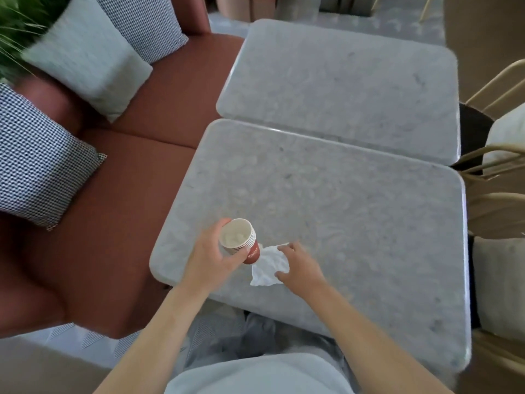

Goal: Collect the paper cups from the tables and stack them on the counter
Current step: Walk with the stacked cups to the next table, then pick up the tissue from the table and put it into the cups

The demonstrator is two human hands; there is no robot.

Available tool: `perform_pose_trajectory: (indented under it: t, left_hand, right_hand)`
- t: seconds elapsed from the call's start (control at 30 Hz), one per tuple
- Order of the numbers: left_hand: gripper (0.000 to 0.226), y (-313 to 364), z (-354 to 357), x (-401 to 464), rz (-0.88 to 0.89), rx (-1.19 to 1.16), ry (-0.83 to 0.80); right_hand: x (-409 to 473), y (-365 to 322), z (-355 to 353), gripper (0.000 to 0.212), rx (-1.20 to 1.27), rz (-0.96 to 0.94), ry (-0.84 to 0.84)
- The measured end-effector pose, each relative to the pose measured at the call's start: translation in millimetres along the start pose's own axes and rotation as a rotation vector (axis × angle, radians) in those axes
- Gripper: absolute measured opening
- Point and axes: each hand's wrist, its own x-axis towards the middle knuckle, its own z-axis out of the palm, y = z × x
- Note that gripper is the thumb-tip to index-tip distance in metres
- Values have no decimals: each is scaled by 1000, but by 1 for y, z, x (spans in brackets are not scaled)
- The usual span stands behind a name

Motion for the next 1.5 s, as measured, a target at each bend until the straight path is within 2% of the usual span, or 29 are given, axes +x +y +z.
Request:
perform_pose_trajectory:
  t: [0.23, 0.5, 0.8, 0.93, 1.1, 1.3, 1.5]
  left_hand:
    - [67, -21, 15, -10, 36, 94, -125]
    - [68, -23, 33, -22, 28, 183, -195]
    - [64, -24, 45, -31, 75, 209, -220]
    - [66, -26, 45, -34, 70, 198, -209]
    - [68, -25, 54, -35, 74, 185, -223]
    - [80, -9, 83, -36, 80, 206, -247]
    - [71, 9, 113, -30, 201, 250, -332]
  right_hand:
    - [-5, 5, 26, 53, -70, 96, 66]
    - [-5, 4, 39, 46, 5, 130, 128]
    - [6, -7, 49, 45, -37, 45, 129]
    - [10, -7, 53, 31, -92, -21, 136]
    - [0, -1, 47, 19, 17, -75, 149]
    - [-34, 14, 19, 17, 158, -59, 327]
    - [-67, 33, -11, 21, 270, 57, 454]
